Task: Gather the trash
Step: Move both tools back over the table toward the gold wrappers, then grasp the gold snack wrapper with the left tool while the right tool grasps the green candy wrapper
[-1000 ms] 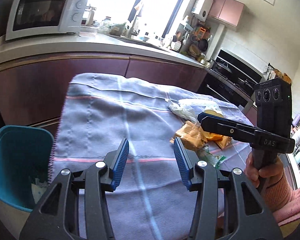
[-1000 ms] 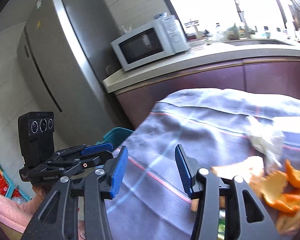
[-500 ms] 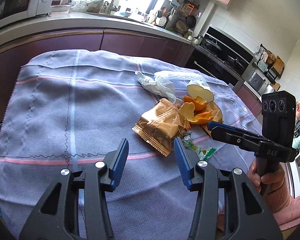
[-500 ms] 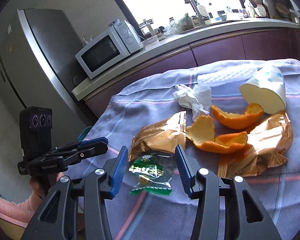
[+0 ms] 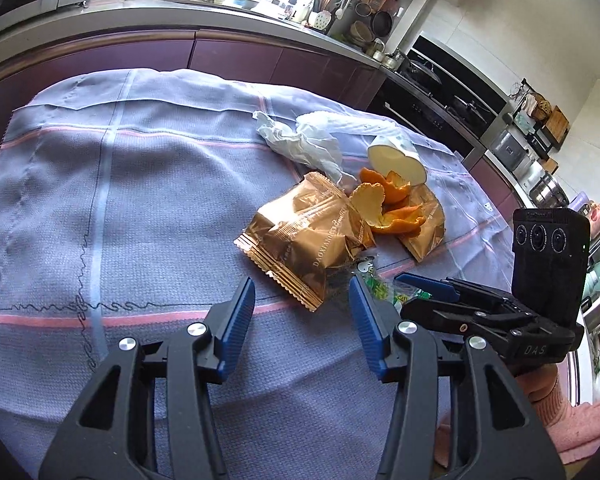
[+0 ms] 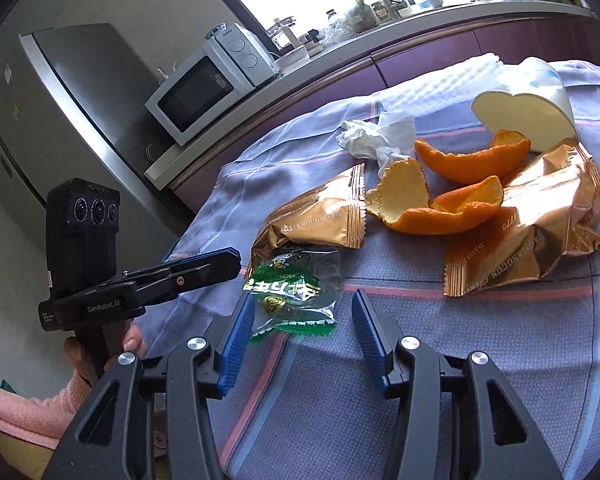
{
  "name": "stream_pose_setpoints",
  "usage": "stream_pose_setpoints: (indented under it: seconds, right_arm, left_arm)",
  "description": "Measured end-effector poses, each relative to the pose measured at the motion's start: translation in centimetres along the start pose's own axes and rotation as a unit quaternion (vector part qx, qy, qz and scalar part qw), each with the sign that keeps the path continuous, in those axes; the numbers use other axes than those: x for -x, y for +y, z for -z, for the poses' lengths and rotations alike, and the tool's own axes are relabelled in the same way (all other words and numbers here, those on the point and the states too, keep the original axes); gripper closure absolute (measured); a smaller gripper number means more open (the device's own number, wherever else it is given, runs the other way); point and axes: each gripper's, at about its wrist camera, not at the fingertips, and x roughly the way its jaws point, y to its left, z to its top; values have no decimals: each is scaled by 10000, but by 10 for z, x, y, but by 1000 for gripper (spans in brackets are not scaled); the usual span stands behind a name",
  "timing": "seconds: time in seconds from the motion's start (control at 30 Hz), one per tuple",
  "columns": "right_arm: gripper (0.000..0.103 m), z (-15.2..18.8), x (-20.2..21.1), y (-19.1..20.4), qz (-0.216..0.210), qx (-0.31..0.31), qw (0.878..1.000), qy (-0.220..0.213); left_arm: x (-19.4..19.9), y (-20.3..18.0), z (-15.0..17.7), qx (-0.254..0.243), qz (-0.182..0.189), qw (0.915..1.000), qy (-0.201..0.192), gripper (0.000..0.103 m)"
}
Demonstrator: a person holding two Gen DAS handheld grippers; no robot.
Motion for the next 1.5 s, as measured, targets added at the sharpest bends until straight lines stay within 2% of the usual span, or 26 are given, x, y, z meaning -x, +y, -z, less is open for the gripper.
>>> stream_pose_setpoints:
  seconds: [0.1, 0.27, 0.3, 0.5, 0.77, 1.13, 1.2, 1.27, 1.5]
  right_arm:
    - [56, 0, 0, -2, -27, -19, 10000, -19]
    - [80, 3, 2, -7, -38, -54, 10000, 5]
    - [81, 3, 3, -9, -38, -73, 10000, 0]
    - [84, 6, 11, -13, 22, -60, 9999, -104]
    - [89, 3, 26, -26, 75, -186, 9992, -338]
    - [90, 5, 30, -36, 109, -278, 9987, -412]
    - [90, 5, 31, -38, 118, -290, 9987, -409]
    - [90, 6, 31, -40, 108, -310, 9986, -418]
    - [91, 6, 31, -41, 75, -328, 9985, -438]
  left_arm:
    - [-2, 1, -2, 59, 66, 10000, 36, 54]
    - [-7, 1, -6, 121, 148, 9998, 116, 52]
    - [-7, 2, -6, 134, 162, 9997, 134, 52]
    - [-11, 1, -12, 151, 138, 9997, 133, 51]
    - [-14, -4, -23, -49, -104, 9999, 65, 49]
    - [-45, -15, -35, -230, -12, 9987, 451, 41]
    - [-48, -17, -37, -218, 103, 9984, 504, 41]
    - [-51, -19, -38, -209, 155, 9984, 505, 46]
    - [-47, -29, -37, -326, -46, 9990, 318, 52]
